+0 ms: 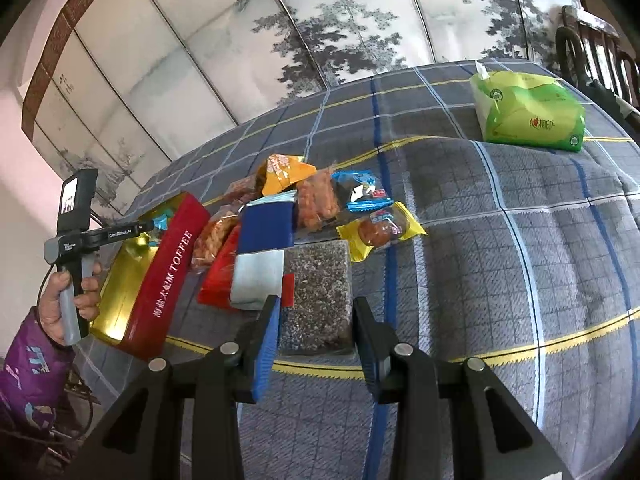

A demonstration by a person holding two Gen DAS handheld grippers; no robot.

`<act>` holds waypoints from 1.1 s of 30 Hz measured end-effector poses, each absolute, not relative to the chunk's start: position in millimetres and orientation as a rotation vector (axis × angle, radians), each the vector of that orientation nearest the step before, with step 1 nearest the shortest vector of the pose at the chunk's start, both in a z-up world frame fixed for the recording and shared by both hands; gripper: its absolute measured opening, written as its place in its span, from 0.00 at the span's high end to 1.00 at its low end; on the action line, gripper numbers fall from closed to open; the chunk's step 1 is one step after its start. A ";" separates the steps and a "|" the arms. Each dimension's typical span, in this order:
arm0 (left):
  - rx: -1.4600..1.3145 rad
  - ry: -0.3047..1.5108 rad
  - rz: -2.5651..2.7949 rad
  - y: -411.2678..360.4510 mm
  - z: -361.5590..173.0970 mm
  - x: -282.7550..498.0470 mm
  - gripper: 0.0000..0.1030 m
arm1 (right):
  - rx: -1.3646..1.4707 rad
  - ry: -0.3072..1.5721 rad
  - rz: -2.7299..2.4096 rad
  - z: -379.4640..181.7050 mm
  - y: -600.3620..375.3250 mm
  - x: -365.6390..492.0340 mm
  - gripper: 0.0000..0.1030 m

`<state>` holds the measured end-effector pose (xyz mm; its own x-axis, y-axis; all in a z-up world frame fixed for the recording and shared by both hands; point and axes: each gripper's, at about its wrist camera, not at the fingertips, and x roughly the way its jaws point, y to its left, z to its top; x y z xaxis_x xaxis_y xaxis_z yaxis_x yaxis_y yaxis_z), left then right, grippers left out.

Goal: Organize snacks
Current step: 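Carry the blue candy with the left gripper into the gold tray and release, then place the dark seed bar in the tray with the right gripper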

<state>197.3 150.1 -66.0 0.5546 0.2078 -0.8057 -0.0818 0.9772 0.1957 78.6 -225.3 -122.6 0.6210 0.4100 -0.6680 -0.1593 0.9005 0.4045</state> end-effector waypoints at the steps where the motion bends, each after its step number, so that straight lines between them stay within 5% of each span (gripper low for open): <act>1: 0.118 0.963 0.160 151.0 -61.4 190.9 0.32 | 0.323 0.839 0.336 -121.0 -225.2 77.3 0.65; 15: -0.015 0.891 0.189 164.4 -34.6 89.9 0.28 | 0.362 0.800 0.455 -87.6 -192.4 71.1 0.65; 33: -0.049 0.908 0.179 185.0 -38.4 47.4 0.20 | 0.291 0.869 0.737 -58.0 -21.3 152.6 0.65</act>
<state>47.4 185.0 -38.4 0.6014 0.1335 -0.7877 -0.1749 0.9840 0.0332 152.6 -21.3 -58.0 0.4221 0.6908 -0.5870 -0.4658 0.7208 0.5134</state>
